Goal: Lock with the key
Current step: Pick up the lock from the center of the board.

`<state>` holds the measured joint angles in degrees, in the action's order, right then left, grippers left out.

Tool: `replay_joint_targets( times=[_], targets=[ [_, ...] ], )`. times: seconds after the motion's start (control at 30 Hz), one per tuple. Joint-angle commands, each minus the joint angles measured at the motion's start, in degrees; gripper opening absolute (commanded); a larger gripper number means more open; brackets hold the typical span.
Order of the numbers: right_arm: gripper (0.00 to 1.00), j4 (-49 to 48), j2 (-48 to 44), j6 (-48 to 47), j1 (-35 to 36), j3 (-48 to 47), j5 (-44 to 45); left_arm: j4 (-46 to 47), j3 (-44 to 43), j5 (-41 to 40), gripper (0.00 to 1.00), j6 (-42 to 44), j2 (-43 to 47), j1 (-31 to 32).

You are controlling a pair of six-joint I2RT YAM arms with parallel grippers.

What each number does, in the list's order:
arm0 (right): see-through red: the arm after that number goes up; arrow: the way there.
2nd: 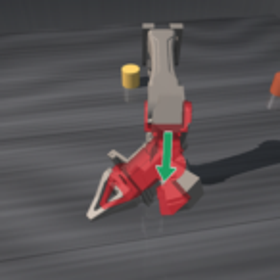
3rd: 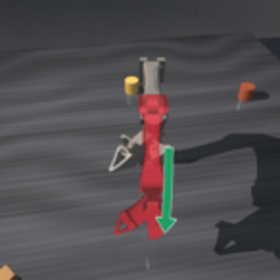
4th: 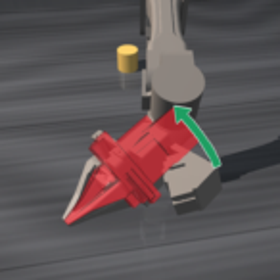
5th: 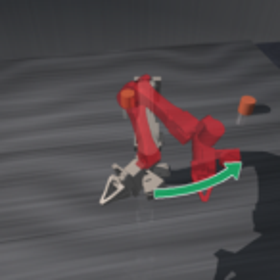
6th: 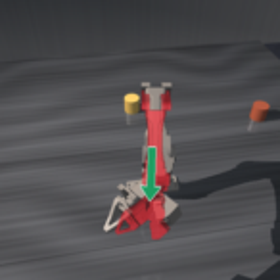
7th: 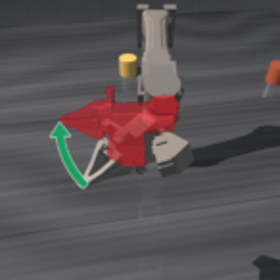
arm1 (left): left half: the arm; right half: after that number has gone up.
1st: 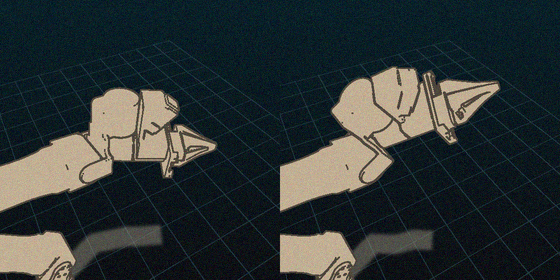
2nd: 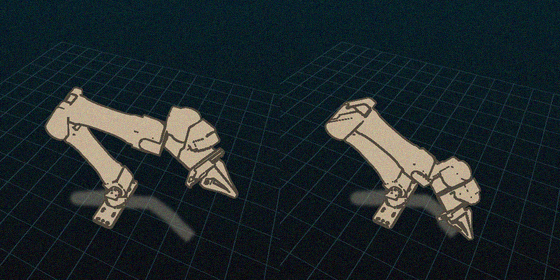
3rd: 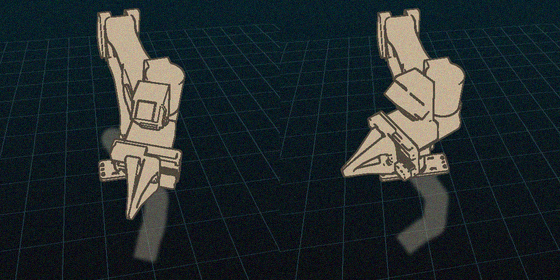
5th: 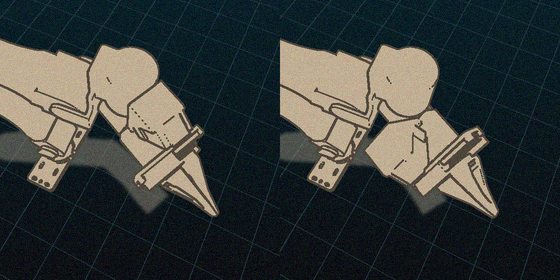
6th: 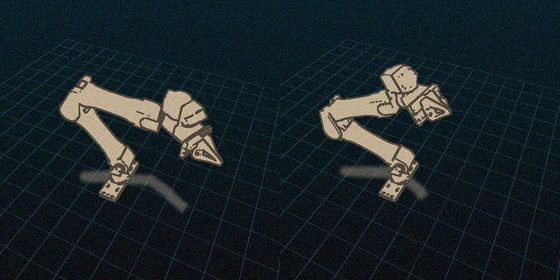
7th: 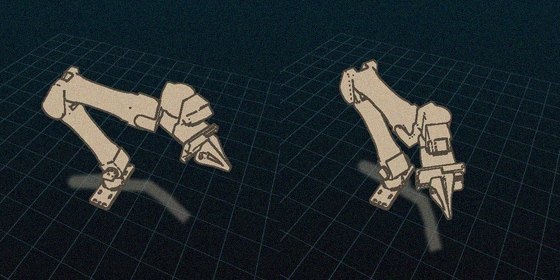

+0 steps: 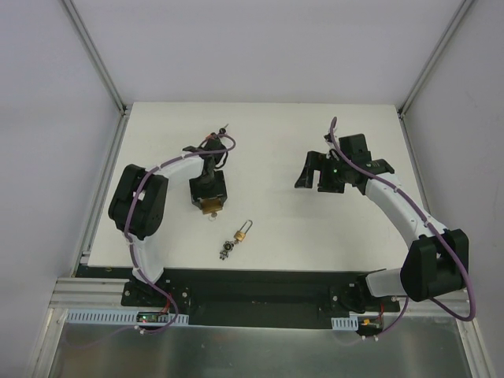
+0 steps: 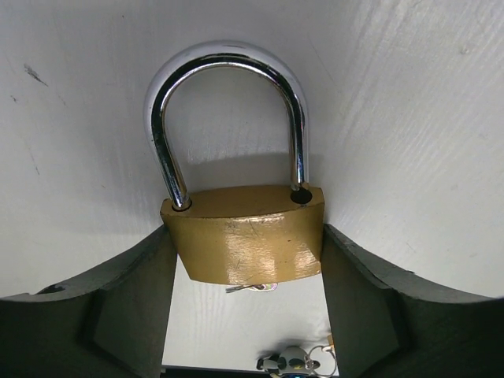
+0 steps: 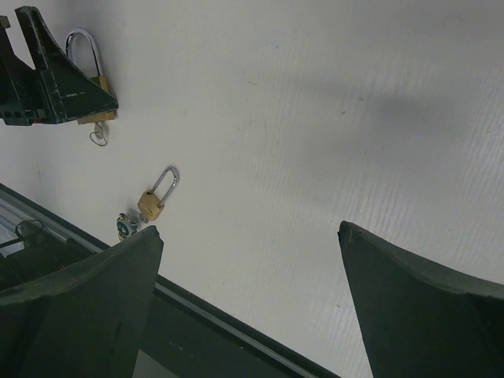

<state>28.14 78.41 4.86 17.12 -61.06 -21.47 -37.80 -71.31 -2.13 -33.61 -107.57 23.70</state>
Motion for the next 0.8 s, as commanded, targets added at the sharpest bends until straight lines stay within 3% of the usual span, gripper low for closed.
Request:
replay_joint_targets(
  times=[0.0, 0.17, 0.47, 0.73, 0.77],
  targets=[
    [0.96, -0.63, -0.45, -0.03, 0.19, -0.9, -1.81, 1.15, 0.73, -1.91, 0.0, 5.12, 3.49, 1.25],
    [0.96, -1.33, -0.89, 0.23, 0.19, -2.31, -3.92, 1.06, -0.32, -0.16, 0.0, 8.9, 9.65, 2.22],
    [0.96, -11.16, -0.81, 3.13, 0.98, -4.33, -17.01, 1.06, -1.64, 10.03, 0.0, 19.18, 23.97, 5.3],
    [0.99, -15.04, 5.95, 9.28, 5.98, -12.59, -24.4, 1.06, -1.73, 15.75, 0.0, 24.46, 30.4, 7.93],
    [0.95, -15.74, 7.79, 10.24, 6.69, -13.55, -25.01, 1.06, -1.9, 16.02, 0.0, 24.9, 30.75, 8.63]
  ],
)
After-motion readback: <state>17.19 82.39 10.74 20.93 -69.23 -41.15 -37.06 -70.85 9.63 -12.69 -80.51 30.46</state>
